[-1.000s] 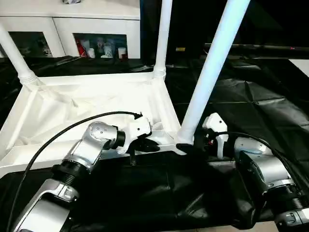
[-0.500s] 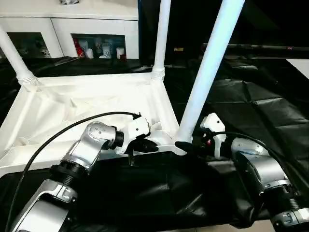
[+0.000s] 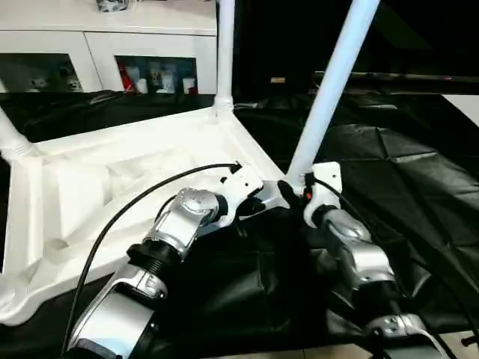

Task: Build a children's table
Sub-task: Rotate leg to tighten

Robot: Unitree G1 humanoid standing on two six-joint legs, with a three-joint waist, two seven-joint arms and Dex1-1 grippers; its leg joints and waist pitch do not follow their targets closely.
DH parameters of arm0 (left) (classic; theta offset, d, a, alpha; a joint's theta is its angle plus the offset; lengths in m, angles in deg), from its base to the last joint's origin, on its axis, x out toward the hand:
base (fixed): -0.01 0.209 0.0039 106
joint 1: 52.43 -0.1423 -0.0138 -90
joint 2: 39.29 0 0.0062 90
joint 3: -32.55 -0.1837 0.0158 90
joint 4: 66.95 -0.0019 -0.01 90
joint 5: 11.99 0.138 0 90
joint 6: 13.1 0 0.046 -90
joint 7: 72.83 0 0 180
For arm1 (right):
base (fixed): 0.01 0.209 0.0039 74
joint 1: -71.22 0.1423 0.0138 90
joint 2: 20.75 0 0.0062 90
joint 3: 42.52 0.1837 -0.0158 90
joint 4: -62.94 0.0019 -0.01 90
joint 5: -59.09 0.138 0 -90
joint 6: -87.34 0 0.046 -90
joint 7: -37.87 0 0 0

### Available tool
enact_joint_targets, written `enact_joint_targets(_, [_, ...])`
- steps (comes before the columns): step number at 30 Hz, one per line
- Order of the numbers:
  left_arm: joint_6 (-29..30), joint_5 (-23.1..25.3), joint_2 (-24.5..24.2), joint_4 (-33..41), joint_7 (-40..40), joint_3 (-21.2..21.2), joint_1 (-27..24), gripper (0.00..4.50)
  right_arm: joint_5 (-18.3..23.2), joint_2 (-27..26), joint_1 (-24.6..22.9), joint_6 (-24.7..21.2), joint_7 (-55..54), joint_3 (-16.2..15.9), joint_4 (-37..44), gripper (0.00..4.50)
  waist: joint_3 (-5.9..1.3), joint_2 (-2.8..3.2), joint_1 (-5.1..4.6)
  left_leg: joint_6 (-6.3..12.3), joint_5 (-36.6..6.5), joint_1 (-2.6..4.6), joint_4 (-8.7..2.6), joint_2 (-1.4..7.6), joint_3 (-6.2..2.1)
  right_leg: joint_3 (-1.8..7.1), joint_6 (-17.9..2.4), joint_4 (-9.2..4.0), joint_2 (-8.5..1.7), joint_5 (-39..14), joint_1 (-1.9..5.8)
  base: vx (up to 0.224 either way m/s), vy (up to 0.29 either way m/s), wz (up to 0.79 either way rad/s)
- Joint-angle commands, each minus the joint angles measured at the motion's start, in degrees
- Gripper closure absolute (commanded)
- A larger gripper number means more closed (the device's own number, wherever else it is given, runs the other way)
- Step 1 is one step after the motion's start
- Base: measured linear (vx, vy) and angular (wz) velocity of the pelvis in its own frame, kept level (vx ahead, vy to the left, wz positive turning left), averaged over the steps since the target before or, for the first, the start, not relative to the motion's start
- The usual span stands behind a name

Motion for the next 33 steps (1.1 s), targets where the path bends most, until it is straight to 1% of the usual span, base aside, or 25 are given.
enact_joint_targets(1, [-0.95, -0.4, 1.27, 0.23, 1.09, -1.16, 0.16, 4.5, 0.46, -0.45, -0.72, -1.04, 2.36, -1.23, -1.79, 1.0, -3.03, 0.39, -0.06, 0.16, -12.19, 0.81, -4.38, 2.45, -1.09, 3.0, -11.14, -4.7, -4.16, -9.27, 2.01, 0.0, 0.0, 0.0])
enact_joint_targets(2, [-1.26, -0.45, 0.75, 0.28, 1.54, -1.07, 0.05, 4.5, 0.55, 0.28, -0.69, -0.9, 3.43, -1.3, -1.34, 0.71, -3.07, 0.37, -0.03, 0.35, -12.01, 0.77, -4.32, 2.44, -1.06, 3.0, -11.3, -4.69, -4.21, -8.89, 2.05, 0.0, 0.0, 0.0])
enact_joint_targets(3, [-1.42, -0.48, 0.48, 0.31, 1.78, -1.03, -0.01, 4.5, 0.59, 0.66, -0.67, -0.82, 4.0, -1.34, -1.09, 0.71, -3.17, -0.04, 0.22, 0.83, -10.56, 0.56, -4.24, 2.44, -1.08, 2.96, -11.41, -4.43, -4.26, -7.52, 2.36, 0.0, 0.0, 0.0])
enact_joint_targets(5, [-2.73, -0.8, -0.53, 0.46, 3.09, -0.84, -0.32, 4.5, -0.32, 2.54, -0.69, -0.77, 5.71, -2.2, -0.1, 0.59, -3.17, 0.07, 0.22, 1.56, -9.1, 0.46, -4.13, 2.4, -0.97, 2.93, -11.67, -4.23, -4.16, -5.56, 2.37, 0.0, 0.0, 0.0])
enact_joint_targets(6, [-3.2, -1.0, -1.05, 0.51, 3.82, -0.7, -0.45, 4.5, -1.02, 3.55, -0.69, -0.61, 6.41, -2.74, 0.36, 0.59, -3.13, -0.03, 0.28, 1.9, -8.67, 0.43, -4.12, 2.41, -1.0, 2.9, -11.9, -4.21, -4.23, -5.07, 2.38, 0.0, 0.0, 0.0])
enact_joint_targets(8, [-5.39, -1.62, -3.36, 1.11, 7.33, -0.54, -1.37, 4.5, -1.7, 7.79, -1.68, -1.31, 12.04, -4.5, 3.23, 0.59, -3.16, -0.15, 0.35, 2.38, -8.08, 0.4, -3.99, 2.35, -0.9, 2.9, -11.87, -4.19, -4.18, -4.74, 2.54, 0.0, 0.0, 0.0])
enact_joint_targets(9, [-5.56, -1.78, -4.29, 1.43, 8.39, -0.39, -1.74, 4.5, -1.15, 9.44, -2.32, -1.94, 15.18, -4.95, 4.73, 0.59, -3.05, -0.2, 0.48, 2.91, -8.13, 0.36, -3.97, 2.35, -0.86, 2.93, -11.65, -4.28, -4.21, -4.97, 2.58, 0.0, 0.0, 0.0])
enact_joint_targets(10, [-7.0, -2.35, -5.59, 2.08, 10.69, -0.32, -2.37, 4.5, -0.53, 11.75, -3.35, -2.06, 19.62, -5.84, 6.65, 0.59, -2.94, -0.2, 0.65, 3.38, -8.85, 0.32, -4.01, 2.41, -0.96, 2.9, -11.4, -4.45, -4.31, -6.1, 2.67, 0.0, 0.0, 0.0])
enact_joint_targets(11, [-7.93, -2.74, -6.36, 2.5, 12.13, -0.27, -2.75, 4.5, -0.14, 13.12, -3.99, -2.02, 22.33, -6.39, 7.79, 0.59, -3.04, -0.19, 0.71, 3.46, -8.81, 0.36, -3.95, 2.52, -0.94, 2.95, -11.34, -4.39, -4.41, -6.09, 2.7, 0.0, 0.0, 0.0])
enact_joint_targets(12, [-7.93, -2.74, -6.36, 2.5, 12.13, -0.27, -2.75, 4.5, -0.14, 13.12, -3.99, -2.02, 22.33, -6.39, 7.79, 0.59, -2.94, -0.26, 0.56, 3.67, -8.83, 0.29, -4.02, 2.51, -0.87, 2.99, -11.43, -4.38, -4.3, -6.27, 2.55, 0.0, 0.0, 0.0])
enact_joint_targets(13, [-8.61, -3.94, -8.35, 4.31, 16.33, -0.38, -3.89, 4.5, 1.05, 15.62, -5.24, -2.38, 27.43, -7.02, 9.71, 0.59, -2.95, -0.14, 0.56, 3.72, -9.1, 0.31, -4.03, 2.42, -0.91, 2.91, -11.52, -4.41, -4.29, -6.8, 2.53, 0.0, 0.0, 0.0])
enact_joint_targets(14, [-8.61, -4.7, -9.43, 5.72, 18.79, -0.57, -4.65, 4.5, 1.4, 16.5, -5.63, -2.04, 28.99, -7.08, 10.24, 0.59, -2.98, -0.18, 0.48, 3.78, -9.17, 0.26, -4.04, 2.6, -0.99, 2.89, -11.78, -4.33, -4.36, -7.07, 2.55, 0.0, 0.0, 0.0])
enact_joint_targets(15, [-8.61, -4.7, -9.43, 5.72, 18.79, -0.57, -4.65, 4.5, 1.4, 16.5, -5.63, -2.04, 28.99, -7.08, 10.24, 0.59, -2.99, -0.08, 0.46, 3.7, -9.3, 0.36, -4.07, 2.72, -0.97, 2.92, -12.1, -4.31, -4.4, -7.04, 2.45, 0.0, 0.0, 0.0])
enact_joint_targets(16, [-8.77, -5.51, -10.5, 7.1, 21.31, -0.79, -5.42, 4.5, 1.71, 17.42, -5.94, -1.5, 30.46, -7.2, 10.65, 0.59, -2.93, 0.02, 0.28, 3.51, -9.66, 0.42, -4.11, 2.73, -0.96, 2.88, -12.66, -4.33, -4.32, -7.56, 2.25, 0.0, 0.0, 0.0])
enact_joint_targets(19, [-9.42, -5.48, -11.87, 7.8, 22.66, -1.04, -6.16, 4.5, 2.26, 17.81, -5.72, -1.48, 31.04, -6.86, 10.41, 0.59, -2.87, 0.09, 0.13, 3.15, -10.26, 0.44, -4.21, 2.79, -0.98, 2.91, -13.0, -4.34, -4.28, -8.01, 2.17, 0.0, 0.0, 0.0])
enact_joint_targets(20, [-9.61, -5.35, -12.44, 7.75, 22.95, -0.98, -6.36, 4.5, 2.24, 17.99, -5.46, -1.36, 31.48, -7.06, 10.06, 0.59, -2.9, -0.24, 0.09, 2.92, -10.34, 0.53, -4.18, 2.79, -0.9, 2.9, -13.07, -4.32, -4.22, -8.03, 2.11, 0.0, 0.0, 0.0])
enact_joint_targets(22, [-9.96, -5.11, -12.95, 7.49, 23.04, -0.78, -6.49, 4.5, 2.36, 17.95, -5.2, -1.36, 31.83, -7.21, 9.76, 0.59, -2.95, -0.09, 0.21, 2.87, -9.53, 0.54, -4.15, 2.75, -0.89, 2.93, -13.17, -4.14, -4.26, -7.2, 2.13, 0.0, 0.0, 0.0])
enact_joint_targets(23, [-10.03, -5.06, -13.0, 7.43, 23.05, -0.71, -6.5, 4.5, 2.46, 17.91, -5.18, -1.47, 31.92, -7.2, 9.77, 0.59, -2.95, -0.24, 0.18, 2.92, -9.42, 0.52, -4.12, 2.72, -0.86, 2.94, -13.15, -4.15, -4.26, -6.99, 2.14, 0.0, 0.0, 0.0])
enact_joint_targets(26, [-10.33, -5.1, -13.32, 7.55, 23.39, -0.5, -6.84, 4.5, 3.45, 17.4, -5.16, -1.77, 33.72, -7.15, 10.03, 0.59, -2.98, -0.27, 0.31, 3.22, -8.65, 0.46, -4.03, 2.68, -0.82, 2.97, -13.07, -4.07, -4.39, -6.72, 2.24, 0.0, 0.0, 0.0])
enact_joint_targets(28, [-10.31, -5.18, -13.49, 7.94, 23.71, -0.53, -7.14, 4.5, 3.95, 17.18, -5.28, -1.7, 35.05, -7.17, 10.17, 0.59, -2.97, -0.43, 0.25, 3.5, -8.47, 0.39, -3.99, 2.7, -0.8, 2.97, -13.1, -4.01, -4.33, -6.48, 2.24, 0.0, 0.0, 0.0])
enact_joint_targets(29, [-10.21, -5.27, -13.55, 8.3, 23.91, -0.57, -7.32, 4.5, 4.26, 17.11, -5.54, -1.04, 36.34, -7.41, 10.41, 0.59, -2.95, -0.33, 0.32, 3.59, -8.43, 0.49, -3.98, 2.72, -0.78, 2.99, -13.11, -4.06, -4.38, -6.72, 2.15, 0.0, 0.0, 0.0])
enact_joint_targets(31, [-10.16, -5.32, -13.56, 8.45, 23.99, -0.63, -7.36, 4.5, 4.43, 17.2, -5.69, -1.02, 36.98, -7.57, 10.62, 0.59, -2.93, -0.31, 0.38, 3.55, -8.59, 0.53, -4.02, 2.77, -0.78, 2.96, -13.11, -4.06, -4.32, -7.09, 2.11, 0.0, 0.0, 0.0])
enact_joint_targets(32, [-10.17, -5.34, -13.53, 8.46, 23.97, -0.68, -7.36, 4.5, 4.54, 17.31, -5.77, -0.98, 37.31, -7.68, 10.72, 0.59, -2.91, -0.4, 0.38, 3.5, -8.71, 0.52, -4.01, 2.76, -0.75, 2.97, -13.07, -4.09, -4.31, -7.27, 2.1, 0.0, 0.0, 0.0])
enact_joint_targets(33, [-10.2, -5.32, -13.54, 8.46, 24.03, -0.78, -7.36, 4.5, 4.66, 17.42, -5.86, -0.99, 37.49, -7.75, 10.84, 0.59, -2.95, -0.3, 0.44, 3.39, -8.65, 0.55, -4.03, 2.78, -0.78, 2.96, -13.04, -4.05, -4.35, -7.27, 2.14, 0.0, 0.0, 0.0])
